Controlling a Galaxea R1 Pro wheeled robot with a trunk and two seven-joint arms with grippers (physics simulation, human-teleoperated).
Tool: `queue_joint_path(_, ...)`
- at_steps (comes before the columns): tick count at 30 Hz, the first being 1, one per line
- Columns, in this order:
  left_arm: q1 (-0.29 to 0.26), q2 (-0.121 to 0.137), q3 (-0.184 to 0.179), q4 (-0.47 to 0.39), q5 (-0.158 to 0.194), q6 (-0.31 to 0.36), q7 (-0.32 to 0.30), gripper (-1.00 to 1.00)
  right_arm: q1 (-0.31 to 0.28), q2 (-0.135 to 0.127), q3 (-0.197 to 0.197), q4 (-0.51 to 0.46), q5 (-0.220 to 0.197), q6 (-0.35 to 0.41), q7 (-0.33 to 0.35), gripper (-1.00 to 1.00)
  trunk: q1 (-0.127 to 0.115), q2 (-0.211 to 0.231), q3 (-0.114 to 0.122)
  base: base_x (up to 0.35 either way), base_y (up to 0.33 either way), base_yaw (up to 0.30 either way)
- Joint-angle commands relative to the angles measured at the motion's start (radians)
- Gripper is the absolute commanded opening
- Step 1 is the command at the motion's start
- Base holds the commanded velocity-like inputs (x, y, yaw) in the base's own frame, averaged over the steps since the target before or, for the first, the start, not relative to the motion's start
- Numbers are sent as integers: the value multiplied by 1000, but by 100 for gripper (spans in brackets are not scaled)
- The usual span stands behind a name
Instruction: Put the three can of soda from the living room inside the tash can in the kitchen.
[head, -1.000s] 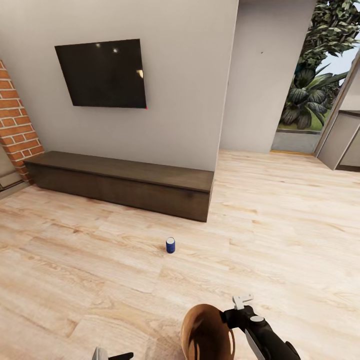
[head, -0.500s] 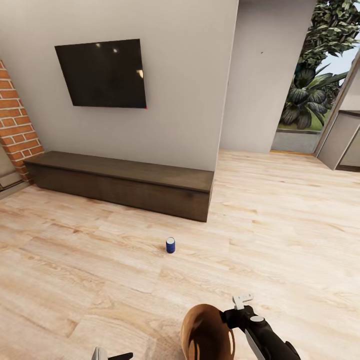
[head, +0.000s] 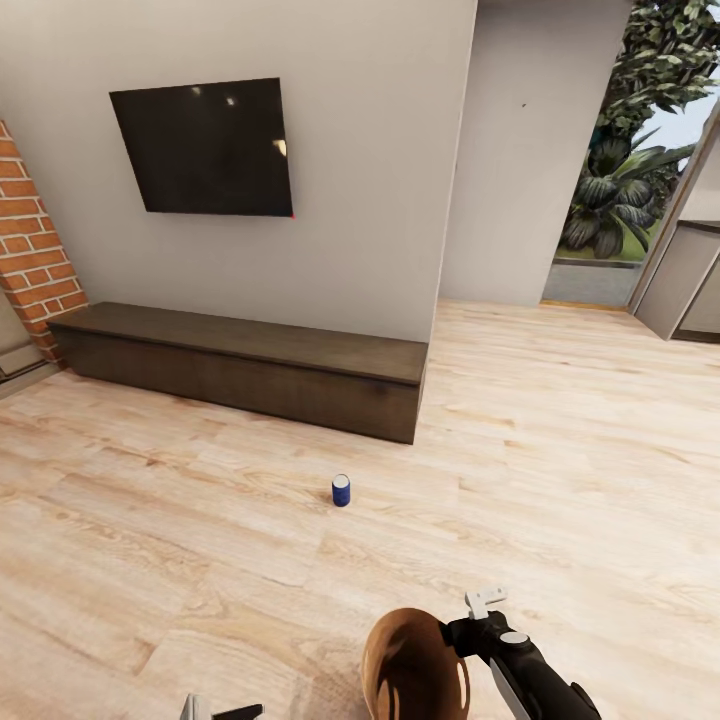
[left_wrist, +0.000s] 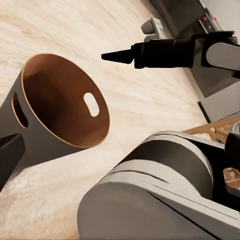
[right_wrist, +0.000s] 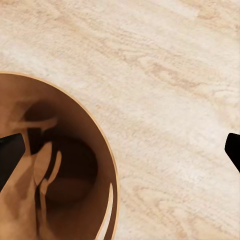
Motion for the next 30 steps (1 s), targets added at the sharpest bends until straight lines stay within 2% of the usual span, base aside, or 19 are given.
queue_joint_path(1,0,5,7,-1,0,0,0,100,0,0,0,0,0,0,0,100,0,0,0,0,0,0)
queue_joint_path(9,0,34,93,-3,0,0,-1,100,0,0,0,0,0,0,0,100,0,0,0,0,0,0)
queue_joint_path(13,0,44,118,-3,0,0,-2,100,0,0,0,0,0,0,0,100,0,0,0,0,0,0)
queue_joint_path(30,0,52,136,-5,-1,0,-4,100,0,0,0,0,0,0,0,100,0,0,0,0,0,0)
